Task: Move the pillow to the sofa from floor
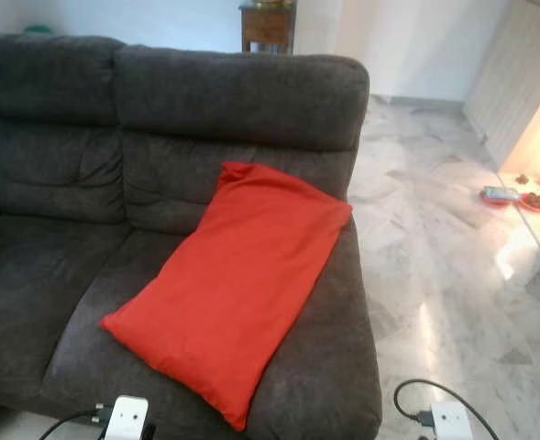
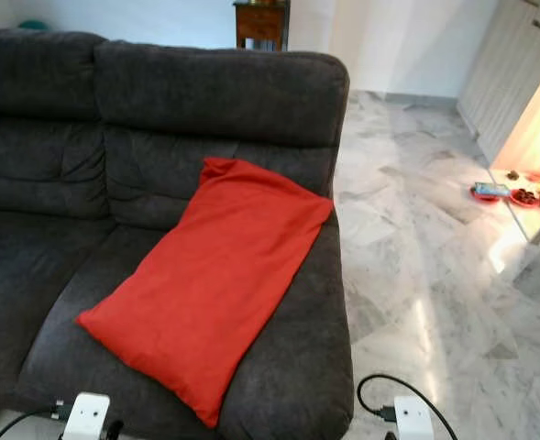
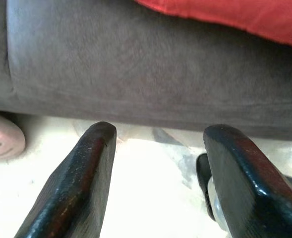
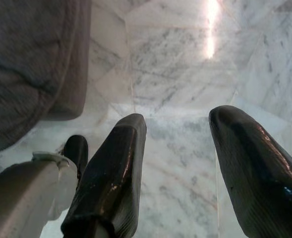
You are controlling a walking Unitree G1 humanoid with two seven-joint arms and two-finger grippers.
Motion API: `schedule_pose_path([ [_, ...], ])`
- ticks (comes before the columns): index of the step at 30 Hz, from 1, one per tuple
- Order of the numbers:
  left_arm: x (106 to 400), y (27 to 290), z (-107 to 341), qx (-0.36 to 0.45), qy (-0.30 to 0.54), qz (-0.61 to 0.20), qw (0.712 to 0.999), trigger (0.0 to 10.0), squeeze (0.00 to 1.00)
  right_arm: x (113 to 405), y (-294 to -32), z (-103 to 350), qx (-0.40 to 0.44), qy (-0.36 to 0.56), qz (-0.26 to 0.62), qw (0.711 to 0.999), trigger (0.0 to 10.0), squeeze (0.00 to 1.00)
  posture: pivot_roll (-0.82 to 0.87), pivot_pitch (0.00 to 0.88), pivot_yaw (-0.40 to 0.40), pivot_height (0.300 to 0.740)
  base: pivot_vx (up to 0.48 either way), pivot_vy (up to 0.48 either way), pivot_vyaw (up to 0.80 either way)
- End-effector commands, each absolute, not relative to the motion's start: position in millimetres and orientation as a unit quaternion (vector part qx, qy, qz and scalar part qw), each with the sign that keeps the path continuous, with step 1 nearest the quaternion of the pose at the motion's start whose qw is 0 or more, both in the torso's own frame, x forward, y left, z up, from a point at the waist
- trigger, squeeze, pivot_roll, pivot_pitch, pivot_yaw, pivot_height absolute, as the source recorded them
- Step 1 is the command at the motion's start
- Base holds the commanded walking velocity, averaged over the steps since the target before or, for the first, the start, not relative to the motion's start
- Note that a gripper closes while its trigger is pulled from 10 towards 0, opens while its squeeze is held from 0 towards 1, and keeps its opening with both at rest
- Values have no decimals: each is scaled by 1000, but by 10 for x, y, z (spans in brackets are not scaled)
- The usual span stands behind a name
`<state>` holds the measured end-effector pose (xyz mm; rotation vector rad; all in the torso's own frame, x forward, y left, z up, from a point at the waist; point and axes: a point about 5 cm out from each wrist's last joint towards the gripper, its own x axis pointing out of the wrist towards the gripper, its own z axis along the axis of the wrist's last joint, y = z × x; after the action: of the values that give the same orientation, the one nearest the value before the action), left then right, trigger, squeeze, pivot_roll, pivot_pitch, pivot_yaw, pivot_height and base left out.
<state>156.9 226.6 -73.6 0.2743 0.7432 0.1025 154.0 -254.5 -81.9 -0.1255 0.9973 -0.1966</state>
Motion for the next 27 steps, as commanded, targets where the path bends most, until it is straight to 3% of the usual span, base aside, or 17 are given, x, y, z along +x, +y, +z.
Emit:
schedule_pose_path([
  [1, 1575, 2291, -737, 125, 363, 62, 921, 10000, 0, 1577, -2530, -808, -60, 472, -92, 875, 10000, 0, 34, 26, -40, 740, 0, 0, 0],
  [27, 1428, 2286, -843, 122, 400, 54, 906, 10000, 0, 1375, -2472, -907, -66, 507, -74, 856, 10000, 0, 24, 0, -16, 740, 0, 11, 0],
])
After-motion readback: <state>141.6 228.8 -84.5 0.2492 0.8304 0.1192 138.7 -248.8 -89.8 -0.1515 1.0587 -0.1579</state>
